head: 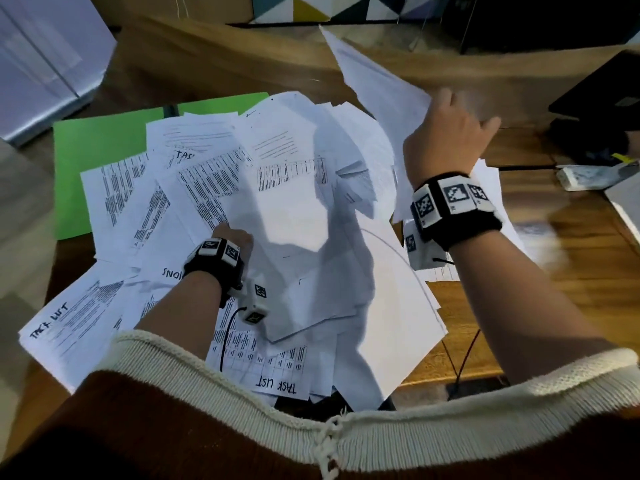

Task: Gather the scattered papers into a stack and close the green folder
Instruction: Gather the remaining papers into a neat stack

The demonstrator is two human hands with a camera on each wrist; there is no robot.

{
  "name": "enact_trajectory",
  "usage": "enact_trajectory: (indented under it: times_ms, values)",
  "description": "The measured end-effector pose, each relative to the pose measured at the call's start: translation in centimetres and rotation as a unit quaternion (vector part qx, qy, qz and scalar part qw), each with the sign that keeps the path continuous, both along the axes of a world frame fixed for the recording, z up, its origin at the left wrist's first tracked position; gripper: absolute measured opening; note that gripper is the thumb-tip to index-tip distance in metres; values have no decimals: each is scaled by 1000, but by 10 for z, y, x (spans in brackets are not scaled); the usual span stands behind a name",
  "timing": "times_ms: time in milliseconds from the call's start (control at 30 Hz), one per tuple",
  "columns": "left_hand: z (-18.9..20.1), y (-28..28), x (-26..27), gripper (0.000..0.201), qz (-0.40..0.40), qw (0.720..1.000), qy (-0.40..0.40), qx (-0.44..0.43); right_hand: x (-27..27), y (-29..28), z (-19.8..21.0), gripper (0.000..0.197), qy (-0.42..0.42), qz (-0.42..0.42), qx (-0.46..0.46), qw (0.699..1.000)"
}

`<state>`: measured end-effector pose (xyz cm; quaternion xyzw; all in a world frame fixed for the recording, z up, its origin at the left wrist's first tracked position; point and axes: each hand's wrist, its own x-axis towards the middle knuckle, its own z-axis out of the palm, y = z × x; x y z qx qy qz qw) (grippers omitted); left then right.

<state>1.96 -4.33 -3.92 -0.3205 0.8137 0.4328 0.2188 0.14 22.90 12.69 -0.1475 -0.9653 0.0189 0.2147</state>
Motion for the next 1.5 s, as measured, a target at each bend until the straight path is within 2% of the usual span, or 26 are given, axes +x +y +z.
enact_trajectory:
  times_ms: [100, 200, 333, 433, 500, 567, 633, 700, 767, 833, 867, 900, 967, 1000, 1033, 1067, 1133, 1200, 1267, 1333, 1400, 1467, 1500]
  values:
    - [2, -1, -2, 48, 58, 995, -10, 75, -1, -10, 10, 31, 4, -3, -123, 992]
    - [-9, -11, -5, 72, 130, 976, -23, 172, -12, -14, -6, 32, -74, -26, -284, 955]
    - [-14, -17, -8, 85, 208, 930, -24, 301, -14, -19, -74, 34, -274, 2, -278, 921]
    - [-9, -12, -9, 89, 189, 922, -21, 337, 2, -30, -134, 36, -402, 30, -265, 876]
    - [-5, -7, -9, 84, 185, 927, -8, 327, 15, -39, -161, 38, -443, 43, -268, 854]
    - [-10, -5, -12, 77, 142, 957, -9, 253, 24, -47, -173, 40, -471, 43, -246, 846]
    - [-15, -4, -14, 74, 65, 987, -16, 147, 27, -53, -175, 43, -480, 38, -236, 844]
    - [-12, 1, -16, 49, 2, 997, 25, 74, 21, -50, -177, 49, -460, 30, -242, 854]
    - [-1, 8, -14, 32, -16, 990, 88, 108, 14, -41, -176, 57, -425, 30, -256, 868]
    - [12, 11, -11, 27, -20, 975, 137, 174, 7, -27, -171, 73, -383, 28, -293, 875]
    - [20, 11, -9, 23, -31, 969, 153, 192, 3, -19, -167, 85, -359, 13, -352, 865]
    - [23, 9, -11, 21, -38, 963, 166, 210, 0, -11, -163, 91, -323, -5, -435, 841]
    - [33, 4, -12, 23, -39, 949, 184, 251, -3, -3, -153, 75, -284, -23, -589, 756]
    - [41, 4, -13, 25, -41, 945, 194, 261, -5, -2, -150, 64, -271, -19, -627, 730]
    - [48, 5, -15, 28, -48, 942, 209, 257, -6, -2, -144, 62, -252, -15, -649, 718]
    - [55, 6, -17, 31, -56, 943, 228, 237, -8, -5, -138, 64, -222, -7, -661, 717]
    - [72, 14, -22, 37, -67, 941, 290, 161, -10, -13, -117, 49, -125, 19, -649, 750]
    - [93, 28, -25, 38, -68, 924, 372, 59, -13, -21, -89, 29, -34, 54, -624, 779]
    - [116, 42, -25, 39, -52, 901, 430, -8, -15, -27, -62, 23, 41, 91, -606, 789]
    - [136, 55, -23, 39, -32, 882, 469, -40, -15, -31, -42, 23, 97, 124, -598, 786]
    - [148, 64, -17, 40, -1, 864, 501, -39, -14, -32, -33, 26, 126, 153, -612, 766]
    - [149, 69, -7, 45, 23, 860, 509, -21, -8, -30, -33, 36, 142, 178, -631, 742]
    - [145, 70, -3, 51, 29, 868, 496, -6, -6, -27, -37, 44, 138, 182, -642, 732]
